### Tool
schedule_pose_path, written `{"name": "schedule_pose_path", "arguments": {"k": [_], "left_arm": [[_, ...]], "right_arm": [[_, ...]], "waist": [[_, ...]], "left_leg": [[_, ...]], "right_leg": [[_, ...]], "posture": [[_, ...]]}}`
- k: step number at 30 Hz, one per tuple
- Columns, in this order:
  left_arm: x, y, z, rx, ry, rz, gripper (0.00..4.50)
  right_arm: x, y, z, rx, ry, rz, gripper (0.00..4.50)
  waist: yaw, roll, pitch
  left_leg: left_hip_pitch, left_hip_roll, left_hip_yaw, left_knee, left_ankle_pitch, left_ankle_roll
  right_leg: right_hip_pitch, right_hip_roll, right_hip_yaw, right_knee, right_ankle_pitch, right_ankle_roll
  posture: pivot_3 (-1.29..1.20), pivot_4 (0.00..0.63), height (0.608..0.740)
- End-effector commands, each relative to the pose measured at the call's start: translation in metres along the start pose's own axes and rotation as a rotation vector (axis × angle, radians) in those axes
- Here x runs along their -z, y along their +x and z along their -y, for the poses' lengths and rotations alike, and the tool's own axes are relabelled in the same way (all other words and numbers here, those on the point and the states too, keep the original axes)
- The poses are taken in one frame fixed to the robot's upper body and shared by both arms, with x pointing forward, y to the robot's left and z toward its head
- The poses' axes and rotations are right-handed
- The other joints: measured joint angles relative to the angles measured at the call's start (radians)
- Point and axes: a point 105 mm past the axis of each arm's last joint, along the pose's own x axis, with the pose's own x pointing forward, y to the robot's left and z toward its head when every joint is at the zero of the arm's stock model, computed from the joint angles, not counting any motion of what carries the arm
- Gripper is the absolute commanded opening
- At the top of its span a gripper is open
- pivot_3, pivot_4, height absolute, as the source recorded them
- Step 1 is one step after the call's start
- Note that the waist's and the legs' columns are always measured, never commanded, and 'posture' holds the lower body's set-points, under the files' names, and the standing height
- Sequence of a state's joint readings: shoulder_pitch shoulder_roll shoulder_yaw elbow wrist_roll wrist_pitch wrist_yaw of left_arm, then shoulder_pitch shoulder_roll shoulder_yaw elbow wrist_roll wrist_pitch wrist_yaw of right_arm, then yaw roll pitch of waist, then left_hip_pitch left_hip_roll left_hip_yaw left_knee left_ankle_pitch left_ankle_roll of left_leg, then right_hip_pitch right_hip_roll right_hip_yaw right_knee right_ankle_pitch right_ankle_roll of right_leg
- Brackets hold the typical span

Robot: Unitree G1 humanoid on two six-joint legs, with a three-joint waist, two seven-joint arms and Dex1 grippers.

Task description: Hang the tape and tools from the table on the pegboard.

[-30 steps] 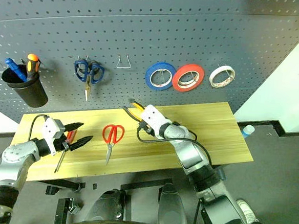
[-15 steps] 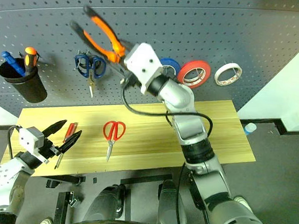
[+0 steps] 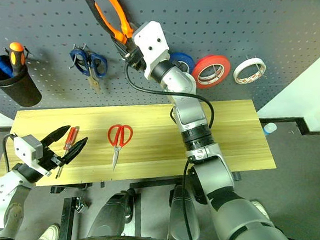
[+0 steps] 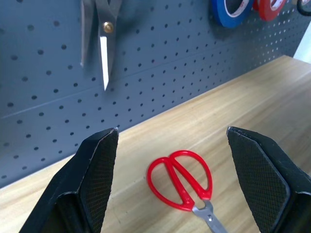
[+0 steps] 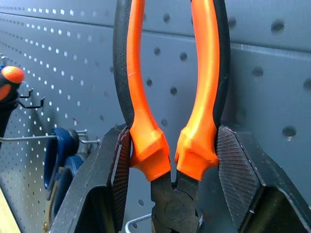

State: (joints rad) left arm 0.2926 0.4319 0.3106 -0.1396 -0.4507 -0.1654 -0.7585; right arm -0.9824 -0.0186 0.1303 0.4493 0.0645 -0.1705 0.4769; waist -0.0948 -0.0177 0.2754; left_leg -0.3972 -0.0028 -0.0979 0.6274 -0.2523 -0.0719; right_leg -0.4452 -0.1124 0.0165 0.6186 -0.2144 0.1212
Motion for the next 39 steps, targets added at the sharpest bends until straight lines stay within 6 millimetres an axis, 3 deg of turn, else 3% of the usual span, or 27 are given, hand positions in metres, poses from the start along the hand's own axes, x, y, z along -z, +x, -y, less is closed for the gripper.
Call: {"name": "schedule_pose_path", "arguments": {"k": [1, 13, 19, 21, 26, 29, 32, 34, 36, 39], "left_arm": [[-0.009, -0.003, -0.001, -0.003, 0.015, 0.019, 3.72], [-0.007, 0.001, 0.001, 0.008, 0.006, 0.012, 3.72], [-0.007, 0.002, 0.004, 0.012, 0.002, 0.015, 3.72], [-0.006, 0.001, 0.004, 0.011, 0.001, 0.012, 3.72], [0.002, -0.005, 0.004, -0.011, -0.032, -0.092, 3.72], [0.011, -0.006, 0.008, -0.052, -0.068, -0.180, 3.72], [0.017, -0.001, 0.011, -0.121, -0.102, -0.242, 3.72], [0.022, 0.006, 0.017, -0.134, -0.131, -0.281, 4.08], [0.029, 0.015, 0.026, -0.127, -0.154, -0.337, 4.47], [0.051, 0.030, 0.032, -0.147, -0.118, -0.505, 4.47]], "right_arm": [[-0.031, 0.014, 0.002, 0.014, -0.031, 0.130, 2.19], [-0.012, 0.018, 0.001, 0.032, -0.034, 0.102, 2.19], [-0.005, 0.015, 0.006, 0.062, -0.072, 0.083, 4.23], [-0.007, 0.012, 0.007, 0.067, -0.097, 0.094, 4.46], [-0.014, -0.020, -0.006, -0.050, -0.288, 0.103, 4.46], [-0.020, -0.054, -0.026, -0.198, -0.375, 0.094, 4.46], [-0.029, -0.085, -0.042, -0.334, -0.370, 0.065, 4.46], [-0.032, -0.105, -0.047, -0.395, -0.344, 0.023, 4.50], [-0.030, -0.125, -0.051, -0.464, -0.304, -0.040, 4.50], [-0.019, -0.151, -0.051, -0.508, -0.218, -0.151, 4.50]], "waist": [[0.000, 0.000, 0.001], [0.001, 0.000, 0.001], [0.000, 0.000, 0.001], [0.001, 0.000, 0.001], [0.020, 0.000, 0.001], [0.028, 0.000, 0.001], [0.028, 0.000, 0.001], [0.028, 0.000, 0.001], [0.029, 0.000, 0.001], [0.030, -0.001, 0.001]], "left_leg": [[-0.001, 0.000, 0.000, 0.000, 0.000, 0.000], [-0.001, 0.000, 0.000, 0.001, 0.000, 0.000], [-0.001, 0.000, 0.000, 0.001, 0.000, 0.000], [0.000, 0.000, 0.000, 0.002, 0.000, 0.000], [0.000, 0.000, 0.000, 0.002, 0.000, -0.001], [-0.001, 0.000, 0.000, 0.001, 0.000, -0.001], [-0.002, 0.000, 0.000, 0.001, 0.000, 0.000], [-0.003, 0.000, 0.000, 0.003, 0.000, 0.000], [-0.002, 0.000, 0.000, 0.004, 0.000, -0.001], [0.004, 0.000, 0.000, 0.004, 0.000, -0.001]], "right_leg": [[0.000, 0.000, 0.000, 0.000, 0.000, 0.000], [0.000, 0.000, 0.000, 0.000, -0.001, -0.002], [0.000, 0.000, 0.000, 0.000, 0.000, 0.000], [0.000, 0.000, 0.000, 0.001, 0.000, -0.001], [0.001, 0.000, 0.000, 0.000, -0.001, -0.002], [0.001, 0.000, 0.000, -0.001, 0.000, 0.001], [0.001, 0.000, 0.000, -0.002, -0.001, 0.001], [0.001, 0.000, 0.000, -0.003, -0.001, 0.001], [0.002, 0.000, 0.000, -0.003, -0.001, 0.001], [0.008, 0.000, 0.000, -0.003, -0.004, 0.000]], "posture": [[0.01, 0.297, 0.730], [0.01, 0.284, 0.730], [0.01, 0.277, 0.730], [0.01, 0.270, 0.730], [0.01, 0.262, 0.730], [0.00, 0.257, 0.730], [-0.01, 0.261, 0.730], [-0.02, 0.259, 0.730], [-0.02, 0.258, 0.730], [-0.03, 0.252, 0.730]]}}
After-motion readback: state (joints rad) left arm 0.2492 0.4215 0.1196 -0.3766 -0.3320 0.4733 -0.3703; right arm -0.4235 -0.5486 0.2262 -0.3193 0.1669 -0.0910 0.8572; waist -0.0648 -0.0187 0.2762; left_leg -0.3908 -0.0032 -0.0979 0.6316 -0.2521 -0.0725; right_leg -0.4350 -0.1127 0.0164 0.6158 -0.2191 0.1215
